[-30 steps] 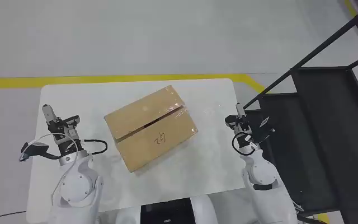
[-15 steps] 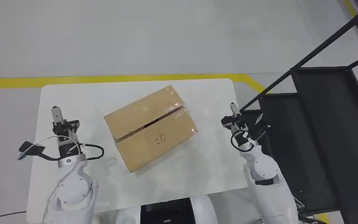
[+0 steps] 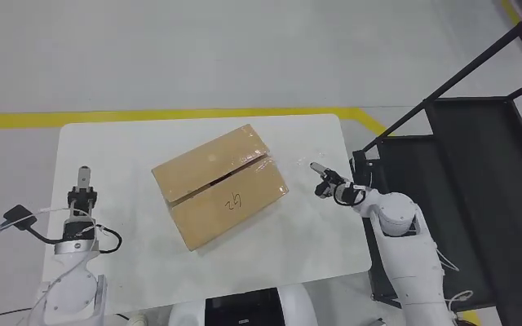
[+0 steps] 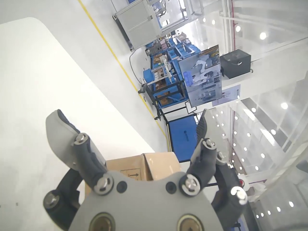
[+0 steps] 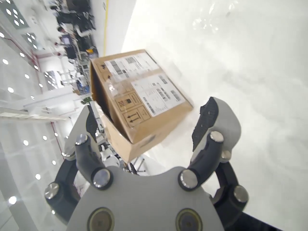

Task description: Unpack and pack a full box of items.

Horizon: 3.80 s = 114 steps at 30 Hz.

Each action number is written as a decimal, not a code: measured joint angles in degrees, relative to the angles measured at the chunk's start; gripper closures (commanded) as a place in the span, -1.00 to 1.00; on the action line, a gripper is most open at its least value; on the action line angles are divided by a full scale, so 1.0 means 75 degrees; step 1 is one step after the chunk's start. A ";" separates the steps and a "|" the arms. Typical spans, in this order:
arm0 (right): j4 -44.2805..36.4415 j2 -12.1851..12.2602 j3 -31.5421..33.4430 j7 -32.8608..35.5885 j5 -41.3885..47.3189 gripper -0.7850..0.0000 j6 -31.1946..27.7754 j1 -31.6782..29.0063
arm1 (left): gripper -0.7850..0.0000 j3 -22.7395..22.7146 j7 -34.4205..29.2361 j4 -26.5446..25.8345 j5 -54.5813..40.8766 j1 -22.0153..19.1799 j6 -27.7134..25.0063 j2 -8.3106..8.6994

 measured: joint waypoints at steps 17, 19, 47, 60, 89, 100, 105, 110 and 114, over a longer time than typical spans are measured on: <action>0.0957 0.0179 -0.0233 -0.0584 -0.1444 -1.00 -0.0290 0.1116 | -1.00 -0.0156 -0.0526 -0.0048 -0.0136 0.0106 -0.0292 0.0038; 0.0957 0.0180 -0.0233 -0.0584 -0.1444 -1.00 -0.0290 0.1116 | -1.00 -0.0156 -0.0527 -0.0048 -0.0137 0.0106 -0.0292 0.0038; 0.2320 0.0465 -0.0376 0.3728 0.1232 -1.00 -0.2860 0.2205 | -1.00 -0.0316 -0.1341 0.0252 -0.0232 -0.0142 -0.0654 0.0123; 0.2897 0.0751 -0.1572 0.4757 0.2807 -1.00 -0.3243 0.3272 | -1.00 -0.0355 -0.1793 0.0409 -0.0323 -0.0257 -0.0821 0.0182; 0.2680 0.0769 -0.3474 0.4085 0.2290 -1.00 -0.3916 0.3207 | -1.00 -0.0799 -0.1404 0.0404 -0.0356 -0.0238 -0.0851 0.0262; 0.1231 0.0957 -0.4088 0.4023 0.1909 -1.00 -0.3876 0.2281 | -1.00 -0.1207 -0.1204 0.0358 -0.0602 -0.0218 -0.0913 0.0285; 0.1309 0.1018 -0.3995 0.3668 0.1720 -1.00 -0.3751 0.2331 | -1.00 -0.1219 -0.1135 0.0383 -0.0650 -0.0198 -0.0966 0.0280; 0.1072 0.1231 -0.3182 0.3254 0.1592 -1.00 -0.3468 0.2155 | -1.00 -0.1269 -0.0782 0.0334 -0.1009 -0.0246 -0.1232 0.0254; 0.0571 0.1366 -0.2591 0.3146 0.1881 -1.00 -0.3306 0.1836 | -1.00 -0.1232 -0.0535 0.0311 -0.1405 -0.0288 -0.1482 0.0223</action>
